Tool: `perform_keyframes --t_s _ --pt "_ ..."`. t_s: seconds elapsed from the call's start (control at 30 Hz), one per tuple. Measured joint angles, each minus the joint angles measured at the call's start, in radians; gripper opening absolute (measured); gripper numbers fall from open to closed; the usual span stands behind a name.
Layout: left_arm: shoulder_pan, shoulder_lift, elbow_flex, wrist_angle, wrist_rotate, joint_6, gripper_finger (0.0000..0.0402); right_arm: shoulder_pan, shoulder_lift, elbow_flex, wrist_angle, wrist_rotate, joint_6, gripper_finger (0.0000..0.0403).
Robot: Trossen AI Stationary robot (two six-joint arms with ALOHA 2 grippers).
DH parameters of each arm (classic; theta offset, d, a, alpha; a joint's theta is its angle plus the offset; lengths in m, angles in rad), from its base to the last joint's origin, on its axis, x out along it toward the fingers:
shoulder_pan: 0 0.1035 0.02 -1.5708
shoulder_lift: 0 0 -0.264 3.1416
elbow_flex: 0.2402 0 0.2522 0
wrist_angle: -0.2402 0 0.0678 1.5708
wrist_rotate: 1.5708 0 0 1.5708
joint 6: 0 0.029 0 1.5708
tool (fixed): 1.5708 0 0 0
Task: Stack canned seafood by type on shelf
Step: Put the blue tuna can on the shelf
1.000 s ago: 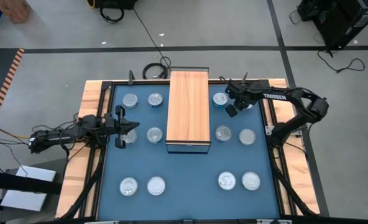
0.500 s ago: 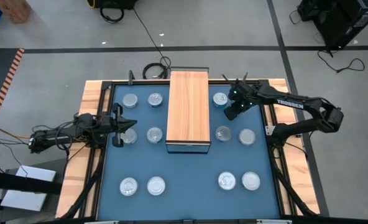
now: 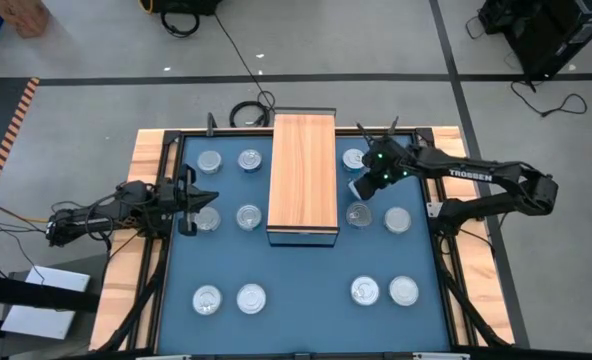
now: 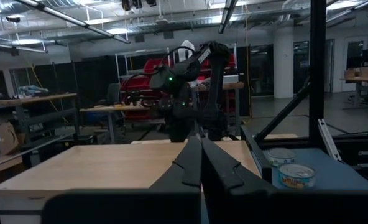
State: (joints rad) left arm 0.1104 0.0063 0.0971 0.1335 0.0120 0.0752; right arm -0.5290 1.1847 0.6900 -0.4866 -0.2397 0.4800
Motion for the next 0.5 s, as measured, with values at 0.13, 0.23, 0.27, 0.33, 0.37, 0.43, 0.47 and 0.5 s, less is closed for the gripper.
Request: perform_keyframes --t_s 0.13,0.23,0.27,0.33,0.37,0.43,0.47,0.5 --pt "0.0 0.0 0.0 -0.001 0.0 -0.001 0.0002 -0.003 -0.014 -0.037 0.05 0.002 0.022 0.0" --pt "0.0 0.0 0.0 -0.007 0.0 -0.001 0.0002 -0.009 -0.026 -0.055 0.041 0.001 0.026 0.0" --pt "0.0 0.0 0.0 -0.01 0.0 -0.001 0.0002 -0.013 -0.032 -0.059 0.042 0.001 0.026 0.0" --pt "0.0 0.0 0.0 -0.01 0.0 -0.001 0.0002 -0.028 -0.046 -0.069 0.044 0.001 0.026 0.0" --pt "0.0 0.0 0.0 -0.01 0.0 -0.001 0.0002 -0.038 -0.053 -0.074 0.044 0.002 0.026 0.0" --pt "0.0 0.0 0.0 -0.01 0.0 -0.001 0.0002 -0.056 -0.065 -0.079 0.035 0.005 0.027 0.0" --pt "0.0 0.0 0.0 -0.01 0.0 -0.001 0.0002 -0.064 -0.071 -0.079 0.032 0.004 0.026 0.0" --pt "0.0 0.0 0.0 -0.01 0.0 -0.001 0.0002 -0.072 -0.076 -0.079 0.03 0.004 0.025 0.0"
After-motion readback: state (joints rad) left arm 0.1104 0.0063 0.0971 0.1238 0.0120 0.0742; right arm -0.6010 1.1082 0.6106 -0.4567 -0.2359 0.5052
